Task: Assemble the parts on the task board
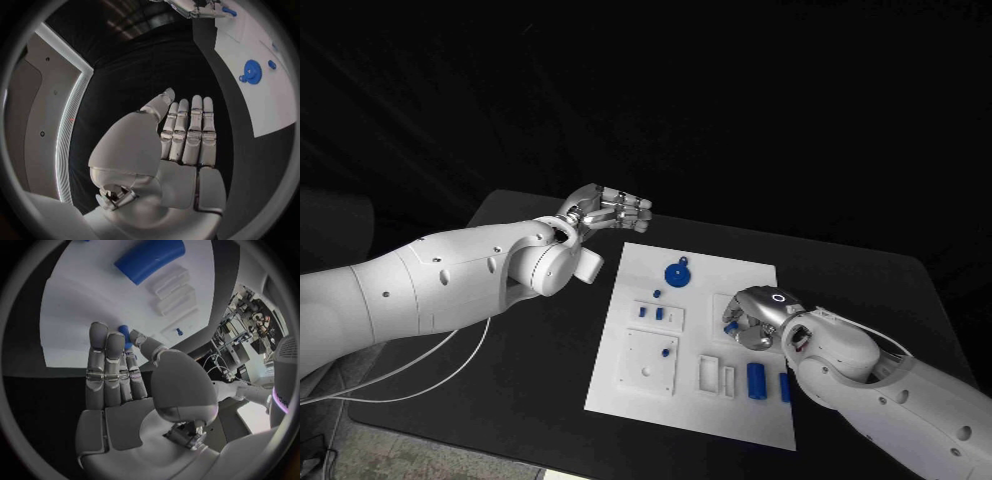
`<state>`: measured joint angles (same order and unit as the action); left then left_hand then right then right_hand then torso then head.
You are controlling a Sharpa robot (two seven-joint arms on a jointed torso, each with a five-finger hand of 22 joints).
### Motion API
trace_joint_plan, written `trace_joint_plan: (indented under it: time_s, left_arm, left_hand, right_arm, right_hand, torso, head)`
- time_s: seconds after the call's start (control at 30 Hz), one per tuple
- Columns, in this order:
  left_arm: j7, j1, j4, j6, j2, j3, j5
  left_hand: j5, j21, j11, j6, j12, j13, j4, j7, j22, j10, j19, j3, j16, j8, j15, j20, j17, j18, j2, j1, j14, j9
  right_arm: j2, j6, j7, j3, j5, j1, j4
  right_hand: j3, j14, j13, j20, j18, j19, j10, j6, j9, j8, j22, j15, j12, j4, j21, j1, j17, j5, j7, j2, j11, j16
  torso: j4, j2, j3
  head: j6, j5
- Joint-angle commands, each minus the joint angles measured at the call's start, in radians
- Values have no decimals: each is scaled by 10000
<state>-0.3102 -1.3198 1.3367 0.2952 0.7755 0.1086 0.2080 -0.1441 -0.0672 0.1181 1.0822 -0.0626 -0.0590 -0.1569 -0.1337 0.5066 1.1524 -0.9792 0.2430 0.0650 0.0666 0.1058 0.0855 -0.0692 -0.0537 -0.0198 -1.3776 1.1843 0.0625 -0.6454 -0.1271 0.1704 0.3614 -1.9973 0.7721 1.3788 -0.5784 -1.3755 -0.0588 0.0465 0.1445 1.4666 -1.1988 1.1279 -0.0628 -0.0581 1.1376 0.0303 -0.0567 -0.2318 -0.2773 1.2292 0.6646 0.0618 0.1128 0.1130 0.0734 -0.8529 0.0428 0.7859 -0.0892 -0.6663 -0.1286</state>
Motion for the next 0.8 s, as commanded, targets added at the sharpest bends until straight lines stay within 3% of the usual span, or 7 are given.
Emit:
trace_joint_plan:
  time_s: [0.03,0.4,0.63,0.8]
  left_arm:
    - [-33,-15,10,-142,-2,-4,-44]
    - [-21,-15,17,-159,11,-1,-44]
    - [-16,-15,17,-167,15,1,-44]
    - [-12,-15,19,-171,21,2,-44]
  left_hand:
    - [17,-48,5,-3,32,10,54,19,-9,-54,-48,18,-27,9,4,1,-14,-68,38,-88,-55,3]
    - [22,-46,9,-17,31,10,70,15,-41,-68,-52,15,-25,11,7,7,-15,-70,34,-81,-62,4]
    - [22,-46,9,-17,31,10,70,15,-41,-68,-52,15,-25,11,7,7,-15,-70,34,-81,-62,4]
    - [25,-47,8,-11,32,10,91,19,-82,-69,-60,17,-26,13,7,7,-16,-71,41,-87,-62,4]
  right_arm:
    - [13,-39,10,-7,-239,-11,-6]
    - [18,-205,22,-10,-253,-16,11]
    - [19,-332,61,-10,-313,-22,35]
    - [12,-331,139,-10,-374,-24,25]
  right_hand:
    - [-75,-26,-8,8,194,294,53,62,-9,-47,21,-40,-20,-16,-7,20,14,-49,-3,80,8,35]
    - [-284,-50,-10,40,211,326,-187,258,-12,-48,71,9,-21,8,-33,85,35,-68,-38,-39,-61,30]
    - [-376,-92,-29,160,139,330,-844,595,-36,-54,174,138,-31,-94,-110,319,63,-108,-121,-239,-249,38]
    - [-381,-103,-27,197,105,314,-902,610,-34,-51,231,157,-28,-139,-139,322,78,-106,-128,-273,-268,58]
  torso:
    - [-2,3,0]
    - [-3,-1,-5]
    - [3,0,-3]
    - [-4,-2,-4]
  head:
    - [-14,8]
    - [-13,10]
    - [-17,7]
    - [-24,2]
